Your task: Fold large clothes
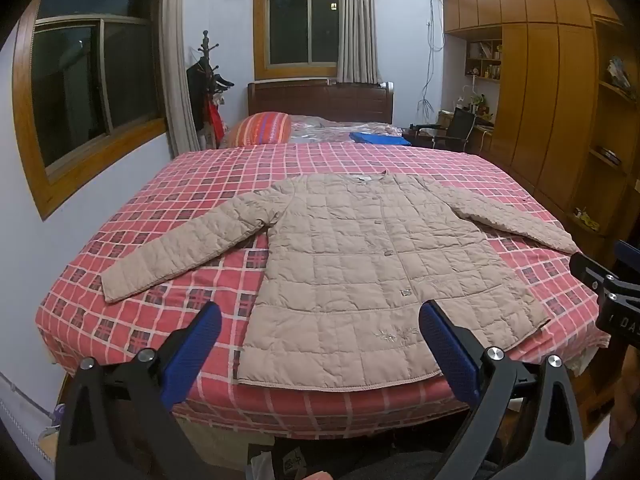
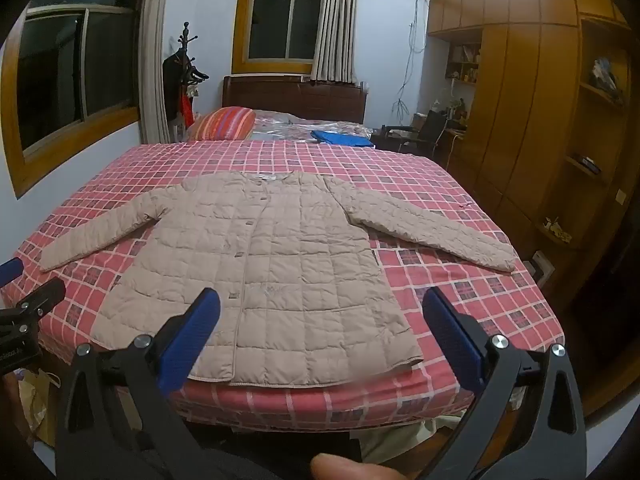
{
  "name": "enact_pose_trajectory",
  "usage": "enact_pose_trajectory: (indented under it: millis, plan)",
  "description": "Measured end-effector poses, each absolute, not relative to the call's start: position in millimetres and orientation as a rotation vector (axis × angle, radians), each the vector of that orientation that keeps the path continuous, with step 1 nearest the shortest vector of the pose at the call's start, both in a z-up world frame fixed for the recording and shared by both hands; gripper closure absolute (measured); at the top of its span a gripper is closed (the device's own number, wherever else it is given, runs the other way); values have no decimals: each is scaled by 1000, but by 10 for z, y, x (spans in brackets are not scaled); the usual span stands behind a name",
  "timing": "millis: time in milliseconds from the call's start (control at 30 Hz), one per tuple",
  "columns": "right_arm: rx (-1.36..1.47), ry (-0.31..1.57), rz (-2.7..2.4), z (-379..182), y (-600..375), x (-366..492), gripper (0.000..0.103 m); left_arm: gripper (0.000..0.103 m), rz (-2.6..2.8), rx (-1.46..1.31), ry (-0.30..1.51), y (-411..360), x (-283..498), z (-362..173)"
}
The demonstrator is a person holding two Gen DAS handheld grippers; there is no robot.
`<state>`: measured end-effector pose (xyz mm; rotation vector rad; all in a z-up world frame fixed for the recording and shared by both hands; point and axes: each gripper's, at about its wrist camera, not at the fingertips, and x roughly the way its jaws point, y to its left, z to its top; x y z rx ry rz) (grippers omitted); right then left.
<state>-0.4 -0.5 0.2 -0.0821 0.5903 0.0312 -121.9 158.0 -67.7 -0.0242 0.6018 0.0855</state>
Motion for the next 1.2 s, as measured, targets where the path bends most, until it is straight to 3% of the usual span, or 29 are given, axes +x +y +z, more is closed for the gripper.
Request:
enact_pose_trajectory:
  millis: [1200]
  plan:
    - [-95, 595, 29, 14, -3, -25, 2, 4, 89, -24, 597, 1581, -1230, -658]
